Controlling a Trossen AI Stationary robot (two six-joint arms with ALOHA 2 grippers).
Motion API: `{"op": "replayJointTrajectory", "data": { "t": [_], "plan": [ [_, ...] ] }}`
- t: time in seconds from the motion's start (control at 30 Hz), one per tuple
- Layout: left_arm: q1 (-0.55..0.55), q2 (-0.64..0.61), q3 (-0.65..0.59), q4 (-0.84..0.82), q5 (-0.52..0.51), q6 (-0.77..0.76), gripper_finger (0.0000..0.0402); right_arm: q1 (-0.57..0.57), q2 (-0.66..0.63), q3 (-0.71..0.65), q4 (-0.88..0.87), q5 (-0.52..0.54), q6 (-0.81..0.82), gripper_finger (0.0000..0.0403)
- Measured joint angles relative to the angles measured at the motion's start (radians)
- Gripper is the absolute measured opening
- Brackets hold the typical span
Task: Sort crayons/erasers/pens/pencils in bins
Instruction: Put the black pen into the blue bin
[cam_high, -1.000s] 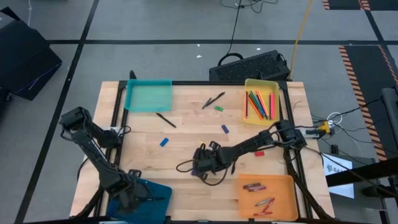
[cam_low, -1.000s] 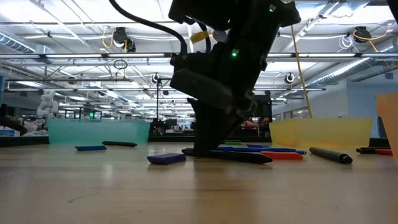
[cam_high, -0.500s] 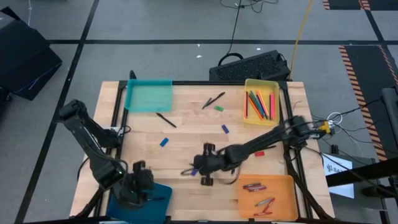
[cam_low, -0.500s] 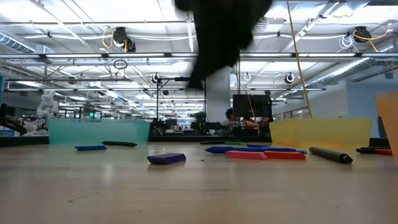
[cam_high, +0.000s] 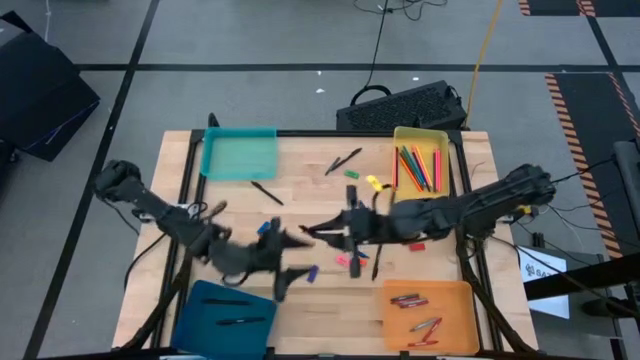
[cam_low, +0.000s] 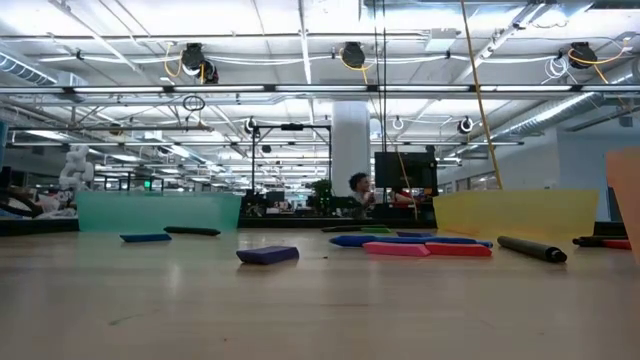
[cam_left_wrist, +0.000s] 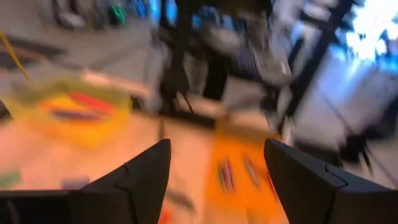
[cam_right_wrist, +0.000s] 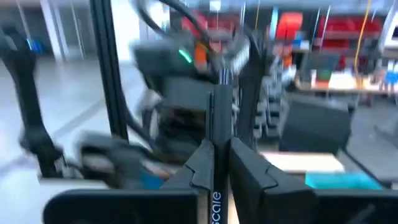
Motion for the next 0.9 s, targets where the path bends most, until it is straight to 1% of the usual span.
{"op": "replayJointTrajectory", "data": {
  "t": [0.13,0.2,0.27,0.4,0.47,0.53,0.63,0.7,0.77,0.9],
  "plan": [
    [0.078,0.000,0.000,0.180,-0.002,0.125,0.0253,0.000,-0.065,-0.058,0.188,-0.003,0.000,0.0023],
    [0.106,0.000,0.000,0.217,0.012,0.161,0.0245,-0.002,-0.078,-0.087,0.283,-0.031,0.002,0.0023],
    [0.134,0.001,0.000,0.232,0.048,0.170,0.0238,-0.007,-0.076,-0.107,0.343,-0.047,0.009,0.0024],
    [0.169,0.001,-0.001,0.292,0.155,0.181,0.0235,-0.015,-0.068,-0.116,0.368,-0.041,0.013,0.0024],
    [0.170,0.001,-0.002,0.310,0.181,0.212,0.0234,-0.021,-0.064,-0.120,0.374,-0.041,0.028,0.0024],
    [0.170,0.001,-0.002,0.325,0.205,0.222,0.0234,-0.028,-0.064,-0.133,0.365,-0.018,0.030,0.0024],
    [0.170,0.000,-0.002,0.341,0.277,0.218,0.0234,-0.041,-0.062,-0.161,0.380,0.018,0.027,0.0024],
    [0.175,0.001,-0.002,0.350,0.354,0.209,0.0230,-0.046,-0.063,-0.180,0.409,0.034,0.024,0.0024],
    [0.175,0.000,-0.002,0.348,0.345,0.182,0.0224,-0.050,-0.064,-0.192,0.449,0.014,0.043,0.0024],
    [0.201,0.002,-0.002,0.341,0.307,0.143,0.0202,-0.055,-0.065,-0.224,0.477,0.039,0.050,0.0024]
  ]
}}
